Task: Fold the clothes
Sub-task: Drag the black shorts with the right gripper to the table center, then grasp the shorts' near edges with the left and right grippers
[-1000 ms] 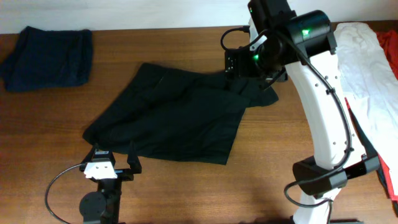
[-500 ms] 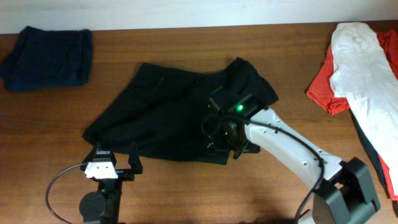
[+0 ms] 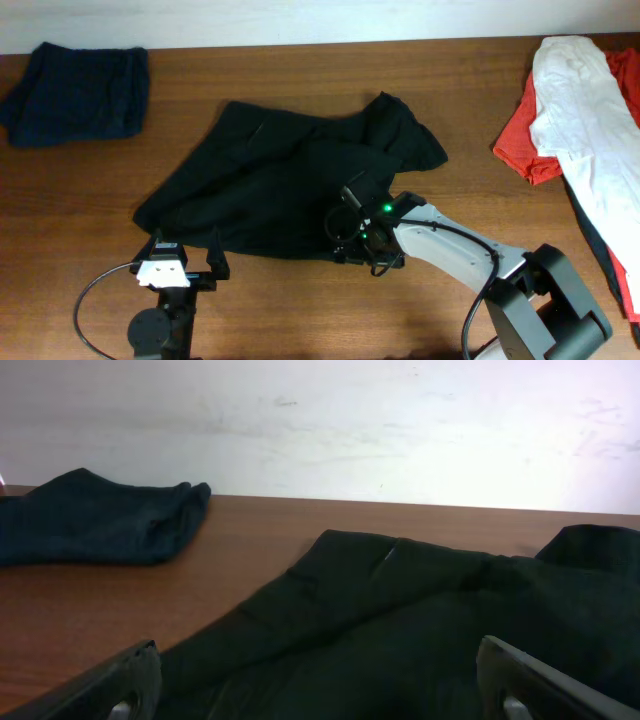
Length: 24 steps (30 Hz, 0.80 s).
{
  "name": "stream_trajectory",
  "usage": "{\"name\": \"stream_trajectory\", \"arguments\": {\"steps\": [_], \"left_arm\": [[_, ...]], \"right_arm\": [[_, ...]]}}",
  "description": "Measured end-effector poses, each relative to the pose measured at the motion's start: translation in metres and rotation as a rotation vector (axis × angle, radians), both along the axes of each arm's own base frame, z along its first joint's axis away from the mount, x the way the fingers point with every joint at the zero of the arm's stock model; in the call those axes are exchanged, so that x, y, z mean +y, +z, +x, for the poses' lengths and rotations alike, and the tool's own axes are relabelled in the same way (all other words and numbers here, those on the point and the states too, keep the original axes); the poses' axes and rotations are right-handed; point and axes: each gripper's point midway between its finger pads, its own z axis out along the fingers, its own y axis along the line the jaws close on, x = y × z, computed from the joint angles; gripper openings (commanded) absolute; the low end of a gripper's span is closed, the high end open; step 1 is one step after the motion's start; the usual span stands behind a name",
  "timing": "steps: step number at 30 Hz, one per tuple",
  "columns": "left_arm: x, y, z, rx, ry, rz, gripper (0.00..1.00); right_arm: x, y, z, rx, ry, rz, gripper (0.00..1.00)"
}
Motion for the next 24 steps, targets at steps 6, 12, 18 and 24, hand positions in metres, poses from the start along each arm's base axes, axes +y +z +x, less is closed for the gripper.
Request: {"name": "stream_trajectory", "arguments": {"steps": [6, 12, 18, 24], "left_arm": [[0.0, 0.0, 0.0, 0.0, 0.0, 0.0, 0.99], [0.0, 0.0, 0.0, 0.0, 0.0, 0.0, 0.99], [0.0, 0.0, 0.0, 0.0, 0.0, 0.0, 0.99], [-0.026, 0.01, -0.002, -0.042, -0.15, -0.007, 0.99]], "right_arm": [[-0.001, -0.011, -0.001, 0.028, -0.027, -0.018, 0.59], [-0.001, -0.014, 0.0, 0.042, -0.039, -0.012, 0.04], [-0.076, 0.01, -0.002, 0.21, -0.231, -0.163, 0.04], [-0.129, 0.086, 0.012, 0.061, -0.336, -0.135, 0.04]]}}
